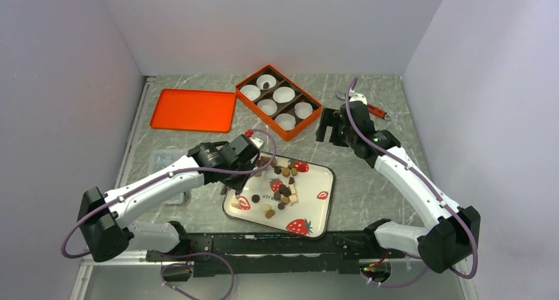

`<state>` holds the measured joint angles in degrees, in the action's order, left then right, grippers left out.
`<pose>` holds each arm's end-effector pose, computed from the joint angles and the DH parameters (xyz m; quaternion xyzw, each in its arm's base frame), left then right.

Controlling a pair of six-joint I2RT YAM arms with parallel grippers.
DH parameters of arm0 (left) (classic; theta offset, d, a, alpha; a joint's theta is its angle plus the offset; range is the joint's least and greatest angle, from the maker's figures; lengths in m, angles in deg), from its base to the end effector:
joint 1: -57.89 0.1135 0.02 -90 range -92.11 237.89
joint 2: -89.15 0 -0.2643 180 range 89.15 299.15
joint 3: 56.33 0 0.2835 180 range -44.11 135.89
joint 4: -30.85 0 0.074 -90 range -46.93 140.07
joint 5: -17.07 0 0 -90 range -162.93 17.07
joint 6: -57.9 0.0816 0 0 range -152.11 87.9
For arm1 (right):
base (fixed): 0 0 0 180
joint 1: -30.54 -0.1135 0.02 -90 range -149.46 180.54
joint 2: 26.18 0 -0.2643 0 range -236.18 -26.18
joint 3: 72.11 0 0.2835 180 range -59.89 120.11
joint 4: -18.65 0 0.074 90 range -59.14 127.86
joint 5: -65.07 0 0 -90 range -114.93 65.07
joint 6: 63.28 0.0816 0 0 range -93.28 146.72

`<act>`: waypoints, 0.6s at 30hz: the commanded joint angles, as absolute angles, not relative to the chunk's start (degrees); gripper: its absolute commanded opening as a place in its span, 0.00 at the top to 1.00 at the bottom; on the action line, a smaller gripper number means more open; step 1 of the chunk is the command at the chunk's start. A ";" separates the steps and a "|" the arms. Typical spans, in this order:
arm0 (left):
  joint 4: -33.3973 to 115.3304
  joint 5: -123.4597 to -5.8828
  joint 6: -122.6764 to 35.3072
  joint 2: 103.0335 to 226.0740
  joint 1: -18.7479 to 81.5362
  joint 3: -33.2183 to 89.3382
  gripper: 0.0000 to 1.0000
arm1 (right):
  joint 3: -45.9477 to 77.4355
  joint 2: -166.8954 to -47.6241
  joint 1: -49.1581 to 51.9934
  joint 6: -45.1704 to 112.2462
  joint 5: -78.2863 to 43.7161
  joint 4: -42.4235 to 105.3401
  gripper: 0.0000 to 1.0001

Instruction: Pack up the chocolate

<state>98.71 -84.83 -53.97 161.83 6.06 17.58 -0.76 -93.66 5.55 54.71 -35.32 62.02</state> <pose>0.1898 -0.2143 0.2307 0.2315 0.9463 -0.0396 0.2221 0.2969 0.1221 0.2787 0.0622 0.8994 0.1162 0.4167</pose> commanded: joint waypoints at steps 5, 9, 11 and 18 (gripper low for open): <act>99.90 -85.34 -53.46 157.61 5.80 21.72 0.62 | -0.05 -92.05 5.85 54.23 -35.82 60.92 0.00; 100.44 -85.32 -53.55 156.81 5.84 22.86 0.62 | 0.30 -91.95 5.85 54.19 -35.75 61.09 0.00; 100.11 -85.30 -53.42 156.29 5.80 23.63 0.62 | 0.52 -91.91 5.85 54.15 -35.74 61.26 0.00; 99.67 -84.99 -52.01 157.50 6.24 27.31 0.61 | 0.95 -91.41 5.85 54.05 -35.83 61.53 0.00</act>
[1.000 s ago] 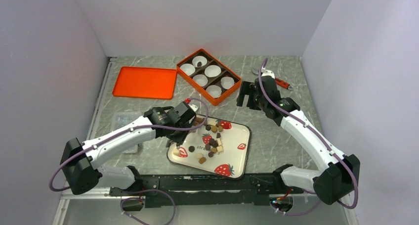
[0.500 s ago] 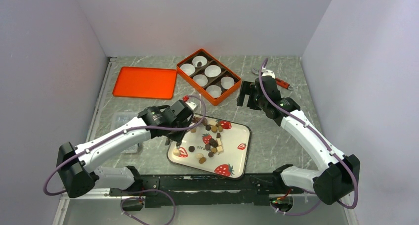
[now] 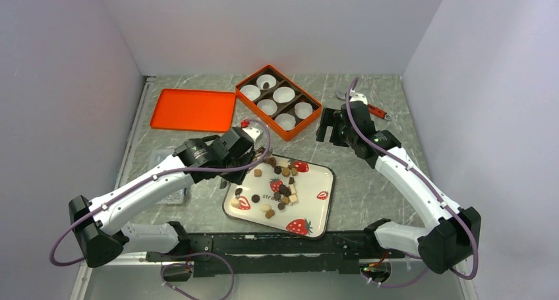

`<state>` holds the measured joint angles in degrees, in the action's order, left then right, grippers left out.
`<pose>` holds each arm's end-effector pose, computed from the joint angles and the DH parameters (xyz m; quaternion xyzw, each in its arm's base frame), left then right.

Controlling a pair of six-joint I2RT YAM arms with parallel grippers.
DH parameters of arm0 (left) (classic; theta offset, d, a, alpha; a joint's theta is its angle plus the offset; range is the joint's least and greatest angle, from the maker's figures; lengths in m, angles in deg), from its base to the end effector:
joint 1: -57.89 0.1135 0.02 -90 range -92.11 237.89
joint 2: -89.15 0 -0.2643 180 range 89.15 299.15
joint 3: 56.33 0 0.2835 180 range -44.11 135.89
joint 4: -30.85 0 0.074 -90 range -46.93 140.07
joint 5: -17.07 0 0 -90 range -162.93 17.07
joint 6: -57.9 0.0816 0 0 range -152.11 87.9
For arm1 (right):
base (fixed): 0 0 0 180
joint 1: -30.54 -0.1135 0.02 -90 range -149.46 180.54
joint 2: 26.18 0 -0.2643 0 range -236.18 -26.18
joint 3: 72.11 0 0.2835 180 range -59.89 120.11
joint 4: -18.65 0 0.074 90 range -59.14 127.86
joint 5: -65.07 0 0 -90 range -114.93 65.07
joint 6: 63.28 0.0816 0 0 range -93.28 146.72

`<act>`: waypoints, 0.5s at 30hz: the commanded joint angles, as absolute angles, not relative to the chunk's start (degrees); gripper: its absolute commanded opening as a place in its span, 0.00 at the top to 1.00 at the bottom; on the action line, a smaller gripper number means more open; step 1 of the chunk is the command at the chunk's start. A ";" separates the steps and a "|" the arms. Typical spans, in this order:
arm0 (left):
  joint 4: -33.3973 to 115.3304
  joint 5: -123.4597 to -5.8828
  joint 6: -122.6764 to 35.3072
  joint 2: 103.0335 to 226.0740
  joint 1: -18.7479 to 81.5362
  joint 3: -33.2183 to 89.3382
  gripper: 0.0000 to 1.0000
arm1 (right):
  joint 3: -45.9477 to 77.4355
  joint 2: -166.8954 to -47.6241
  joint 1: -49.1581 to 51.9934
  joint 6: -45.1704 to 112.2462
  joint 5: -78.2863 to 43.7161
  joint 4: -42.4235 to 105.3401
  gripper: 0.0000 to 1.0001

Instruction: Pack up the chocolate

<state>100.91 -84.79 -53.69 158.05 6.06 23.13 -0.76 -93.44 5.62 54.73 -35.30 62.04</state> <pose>0.1872 -0.2111 0.2795 0.2241 0.9335 -0.0765 0.2693 0.2964 0.1215 0.2798 0.0629 0.8986 0.1169 0.4181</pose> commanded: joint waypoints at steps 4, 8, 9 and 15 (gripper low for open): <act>98.62 -84.59 -50.42 158.97 8.01 29.71 0.61 | 0.96 -90.94 5.85 54.14 -36.12 61.86 0.00; 97.81 -84.42 -48.68 161.87 10.92 33.96 0.61 | 1.06 -90.37 5.85 54.01 -36.44 62.14 0.00; 98.05 -84.67 -48.37 162.75 11.57 35.43 0.61 | 1.10 -90.32 5.87 54.04 -36.51 62.19 0.00; 96.36 -84.47 -47.03 167.21 16.18 40.62 0.60 | 1.19 -90.09 5.85 54.04 -36.49 62.33 0.00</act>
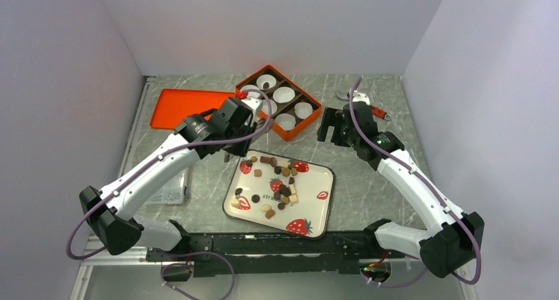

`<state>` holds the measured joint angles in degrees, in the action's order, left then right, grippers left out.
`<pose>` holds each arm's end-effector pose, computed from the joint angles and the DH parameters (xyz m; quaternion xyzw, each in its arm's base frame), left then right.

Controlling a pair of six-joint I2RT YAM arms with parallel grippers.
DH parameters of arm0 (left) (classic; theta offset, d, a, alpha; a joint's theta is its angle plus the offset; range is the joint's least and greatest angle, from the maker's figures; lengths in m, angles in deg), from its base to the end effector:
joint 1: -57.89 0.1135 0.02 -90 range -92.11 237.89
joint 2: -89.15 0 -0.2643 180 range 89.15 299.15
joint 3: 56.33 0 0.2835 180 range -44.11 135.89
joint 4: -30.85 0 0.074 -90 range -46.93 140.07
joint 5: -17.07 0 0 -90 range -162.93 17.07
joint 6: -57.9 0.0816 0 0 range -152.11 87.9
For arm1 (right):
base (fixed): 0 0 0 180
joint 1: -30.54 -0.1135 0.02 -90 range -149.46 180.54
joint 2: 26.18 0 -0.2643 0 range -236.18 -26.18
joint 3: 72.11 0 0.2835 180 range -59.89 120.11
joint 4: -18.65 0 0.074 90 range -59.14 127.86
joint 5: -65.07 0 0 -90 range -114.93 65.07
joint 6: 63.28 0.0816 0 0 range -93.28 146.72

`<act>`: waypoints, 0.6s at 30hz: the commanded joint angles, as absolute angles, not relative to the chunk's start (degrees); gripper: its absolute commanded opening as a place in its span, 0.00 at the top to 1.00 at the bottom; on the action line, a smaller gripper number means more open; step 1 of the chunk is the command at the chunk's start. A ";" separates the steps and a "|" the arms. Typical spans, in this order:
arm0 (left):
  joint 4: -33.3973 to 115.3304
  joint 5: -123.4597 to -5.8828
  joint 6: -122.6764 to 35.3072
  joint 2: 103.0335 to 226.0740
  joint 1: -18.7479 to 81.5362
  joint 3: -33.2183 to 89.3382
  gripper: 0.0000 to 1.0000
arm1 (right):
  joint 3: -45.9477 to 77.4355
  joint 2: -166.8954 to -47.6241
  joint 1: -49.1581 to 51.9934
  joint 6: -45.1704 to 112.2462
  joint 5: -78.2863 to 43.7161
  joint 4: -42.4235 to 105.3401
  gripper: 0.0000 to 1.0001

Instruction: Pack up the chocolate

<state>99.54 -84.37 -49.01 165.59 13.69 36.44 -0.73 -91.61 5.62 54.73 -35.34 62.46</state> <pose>0.2437 -0.2144 0.3282 0.1909 0.9228 -0.0819 0.3244 0.2909 0.1189 0.2886 0.0640 0.8932 0.1221 0.4281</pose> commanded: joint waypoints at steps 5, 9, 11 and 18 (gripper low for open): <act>95.47 -85.95 -45.72 172.06 20.28 46.37 0.60 | 1.36 -90.30 5.95 53.97 -36.23 62.25 0.00; 94.18 -85.87 -45.01 176.82 23.60 50.38 0.60 | 1.27 -90.46 5.94 54.14 -35.75 62.03 0.00; 93.52 -86.11 -44.50 179.25 25.19 52.49 0.60 | 1.28 -90.60 5.94 54.08 -35.44 61.89 0.00; 93.05 -86.12 -41.92 188.87 29.81 62.17 0.60 | 1.34 -90.99 5.94 53.80 -34.86 61.91 0.00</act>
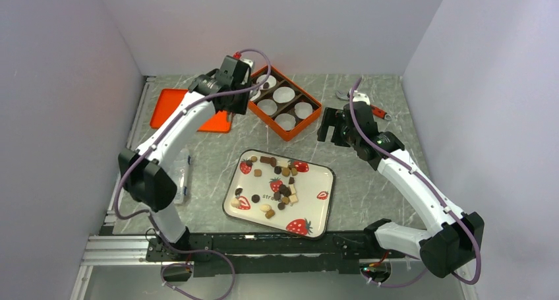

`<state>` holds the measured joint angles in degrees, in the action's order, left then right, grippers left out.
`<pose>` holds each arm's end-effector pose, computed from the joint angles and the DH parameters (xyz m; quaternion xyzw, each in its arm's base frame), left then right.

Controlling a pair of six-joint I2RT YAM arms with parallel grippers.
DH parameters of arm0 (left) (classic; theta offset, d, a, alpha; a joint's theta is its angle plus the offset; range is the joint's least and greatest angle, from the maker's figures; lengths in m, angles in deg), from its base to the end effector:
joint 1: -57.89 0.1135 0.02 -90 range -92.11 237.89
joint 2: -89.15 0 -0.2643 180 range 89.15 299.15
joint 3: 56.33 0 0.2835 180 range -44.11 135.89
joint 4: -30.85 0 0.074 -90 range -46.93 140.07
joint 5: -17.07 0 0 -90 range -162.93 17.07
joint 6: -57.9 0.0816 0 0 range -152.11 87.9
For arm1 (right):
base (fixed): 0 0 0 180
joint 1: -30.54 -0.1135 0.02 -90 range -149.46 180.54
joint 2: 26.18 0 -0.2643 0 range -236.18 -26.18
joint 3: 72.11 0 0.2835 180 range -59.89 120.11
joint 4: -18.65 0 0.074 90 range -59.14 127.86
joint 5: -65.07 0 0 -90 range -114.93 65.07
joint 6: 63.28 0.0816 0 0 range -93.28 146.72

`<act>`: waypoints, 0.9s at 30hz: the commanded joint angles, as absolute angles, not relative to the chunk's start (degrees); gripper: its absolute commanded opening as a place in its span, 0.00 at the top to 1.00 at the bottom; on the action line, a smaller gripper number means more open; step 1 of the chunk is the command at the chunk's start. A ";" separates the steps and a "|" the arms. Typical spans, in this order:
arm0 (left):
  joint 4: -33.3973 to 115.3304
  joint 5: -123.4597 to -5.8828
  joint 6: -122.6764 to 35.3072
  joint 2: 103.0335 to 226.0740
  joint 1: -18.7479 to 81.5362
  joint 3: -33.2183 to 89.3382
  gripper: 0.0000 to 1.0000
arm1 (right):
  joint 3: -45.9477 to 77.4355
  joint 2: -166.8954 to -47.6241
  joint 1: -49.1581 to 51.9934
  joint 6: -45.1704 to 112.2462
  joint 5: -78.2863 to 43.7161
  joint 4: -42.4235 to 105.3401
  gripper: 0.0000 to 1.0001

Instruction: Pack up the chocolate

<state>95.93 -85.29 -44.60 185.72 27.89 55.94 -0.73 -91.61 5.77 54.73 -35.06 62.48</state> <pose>0.3753 -0.1965 0.3361 0.1049 0.9272 -0.0310 0.3582 0.2910 0.1185 0.2885 0.0641 0.8934 0.1235 0.4272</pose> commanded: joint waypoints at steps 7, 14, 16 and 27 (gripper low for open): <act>94.13 -84.03 -40.68 197.28 32.71 69.24 0.61 | 1.46 -90.97 5.94 53.79 -35.03 62.16 0.00; 94.11 -83.16 -39.46 204.14 33.81 73.79 0.61 | 1.33 -90.85 5.94 53.79 -35.17 62.42 0.00; 94.36 -83.27 -39.13 205.50 33.90 74.69 0.61 | 1.44 -90.78 5.94 53.79 -35.27 62.49 0.00; 94.40 -84.63 -38.53 208.92 34.34 76.20 0.59 | 1.28 -91.00 6.07 53.63 -35.56 62.33 0.00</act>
